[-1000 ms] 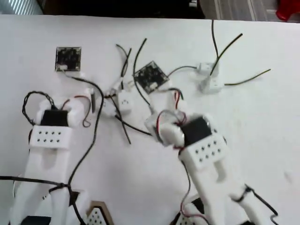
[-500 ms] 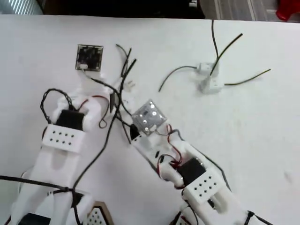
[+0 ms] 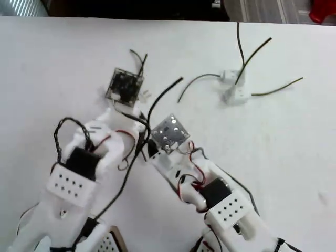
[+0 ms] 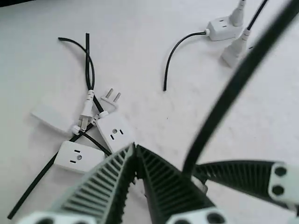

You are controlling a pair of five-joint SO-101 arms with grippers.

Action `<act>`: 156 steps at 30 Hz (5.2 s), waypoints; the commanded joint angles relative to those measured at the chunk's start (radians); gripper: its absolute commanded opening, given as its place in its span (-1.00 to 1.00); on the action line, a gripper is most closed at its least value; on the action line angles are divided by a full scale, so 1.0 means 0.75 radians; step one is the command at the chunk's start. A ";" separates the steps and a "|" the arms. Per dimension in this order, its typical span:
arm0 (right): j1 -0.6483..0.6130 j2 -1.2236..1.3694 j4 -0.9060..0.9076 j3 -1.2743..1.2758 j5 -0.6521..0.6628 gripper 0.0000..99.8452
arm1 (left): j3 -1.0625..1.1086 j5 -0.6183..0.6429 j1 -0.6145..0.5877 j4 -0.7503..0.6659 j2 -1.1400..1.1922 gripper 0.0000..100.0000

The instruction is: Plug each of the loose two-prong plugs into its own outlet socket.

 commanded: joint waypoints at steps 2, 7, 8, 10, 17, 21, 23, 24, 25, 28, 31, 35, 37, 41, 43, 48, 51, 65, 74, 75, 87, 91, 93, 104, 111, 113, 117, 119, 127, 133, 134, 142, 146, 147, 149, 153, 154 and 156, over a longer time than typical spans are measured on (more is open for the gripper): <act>0.032 -0.034 -0.026 -0.008 -0.008 -0.97 | 0.102 -0.147 0.132 -0.063 -0.144 -0.95; 0.032 -0.034 -0.024 -0.004 -0.008 -0.97 | 0.160 -0.241 0.267 -0.059 -0.202 -0.95; 0.032 -0.034 -0.021 -0.004 -0.008 -0.97 | 0.164 -0.260 0.277 -0.059 -0.208 -0.95; 0.034 -0.034 -0.017 -0.004 -0.008 -0.97 | 0.166 -0.278 0.277 -0.061 -0.208 -0.95; 0.034 -0.034 -0.017 -0.004 -0.008 -0.97 | 0.145 -0.274 0.009 -0.063 -0.208 -0.95; 0.032 -0.036 -0.017 -0.006 -0.023 -0.97 | 0.145 -0.272 -0.165 -0.072 -0.202 -0.95; 0.032 -0.036 -0.017 -0.010 -0.063 -0.97 | 0.151 -0.272 -0.218 -0.104 -0.199 -0.95; 0.028 -0.036 -0.017 -0.010 -0.074 -0.97 | 0.153 -0.272 -0.230 -0.121 -0.197 -0.95; 0.024 -0.036 -0.017 -0.010 -0.074 -0.97 | 0.168 -0.272 -0.232 -0.141 -0.197 -0.95; 0.019 -0.036 -0.017 -0.010 -0.080 -0.97 | 0.215 -0.272 -0.169 -0.227 -0.163 -0.95; -0.001 -0.036 -0.015 -0.010 -0.080 -0.97 | 0.229 -0.282 -0.052 -0.254 -0.101 -0.95; -0.048 -0.036 -0.015 -0.004 -0.080 -0.97 | 0.227 -0.376 0.091 -0.252 -0.062 -0.95; -0.046 -0.036 -0.015 -0.004 -0.080 -0.97 | 0.235 -0.452 0.148 -0.239 -0.062 -0.95; 0.013 -0.036 -0.017 -0.004 -0.080 -0.97 | 0.225 -0.491 0.195 -0.172 -0.062 -0.95; 0.054 -0.036 -0.026 -0.004 -0.080 -0.97 | 0.196 -0.491 0.142 -0.172 -0.062 -0.95; 0.224 -0.024 -0.097 -0.012 -0.082 -0.97 | 0.119 -0.319 -0.152 -0.164 -0.052 -0.95; 0.332 -0.021 -0.169 -0.010 -0.151 -0.97 | 0.086 -0.278 -0.277 -0.137 -0.050 -0.95; 0.431 -0.019 -0.238 0.010 -0.262 -0.97 | -0.790 -0.282 -0.347 0.383 0.846 -0.88; 0.429 -0.019 -0.238 0.016 -0.262 -0.97 | -1.500 0.033 -0.555 0.595 1.605 -0.55; 0.429 -0.019 -0.238 0.016 -0.262 -0.97 | -1.571 0.049 -0.566 0.618 1.681 -0.54; 0.427 -0.019 -0.238 0.018 -0.254 -0.97 | -2.504 0.331 -0.574 0.896 2.501 -0.51; 0.427 -0.019 -0.238 0.018 -0.254 -0.97 | -2.795 0.340 -0.584 0.966 2.701 -0.64; 0.427 -0.019 -0.238 0.018 -0.252 -0.97 | -2.950 0.340 -0.590 0.996 2.775 -0.81; 0.431 -0.019 -0.238 0.018 -0.252 -0.97 | -3.365 0.225 -0.629 1.150 2.781 -0.95; 0.439 -0.021 -0.238 0.018 -0.252 -0.97 | -3.365 -0.264 -0.656 1.150 2.507 -0.95; 0.459 -0.024 -0.238 0.016 -0.252 -0.97 | -3.359 -0.346 -0.650 1.152 2.423 -0.95; 0.543 -0.021 -0.236 -0.008 -0.250 -0.97 | -3.353 -0.466 -0.631 1.156 2.258 -0.95; 0.572 -0.021 -0.226 -0.027 -0.252 -0.97 | -3.347 -0.511 -0.617 1.158 2.184 -0.96; 0.641 -0.021 -0.146 -0.088 -0.252 -0.97 | -2.627 -0.620 -0.453 1.154 1.629 -0.96; 0.789 -0.021 -0.028 -0.205 -0.256 -0.97 | -1.980 -0.614 -0.226 1.078 1.167 -0.95; 0.809 -0.021 -0.026 -0.213 -0.258 -0.97 | -1.876 -0.614 -0.185 1.039 1.108 -0.95; 0.969 -0.028 -0.036 -0.254 -0.262 -0.97 | -0.933 -0.614 0.058 0.446 0.864 -0.95; 0.997 -0.024 -0.038 -0.258 -0.262 -0.97 | -0.583 -0.614 0.159 0.092 0.870 -0.95; 0.997 -0.024 -0.038 -0.258 -0.262 -0.97 | -0.522 -0.612 0.185 0.008 0.879 -0.95; 0.997 -0.021 -0.038 -0.258 -0.262 -0.97 | -0.432 -0.612 0.234 -0.133 0.909 -0.95; 0.993 -0.021 -0.038 -0.254 -0.262 -0.97 | -0.383 -0.571 0.287 -0.323 1.053 -0.95; 0.993 -0.021 -0.038 -0.254 -0.262 -0.97 | -0.385 -0.552 0.287 -0.348 1.096 -0.94; 0.991 -0.021 -0.038 -0.252 -0.262 -0.97 | -0.391 -0.548 0.312 -0.358 1.163 -0.86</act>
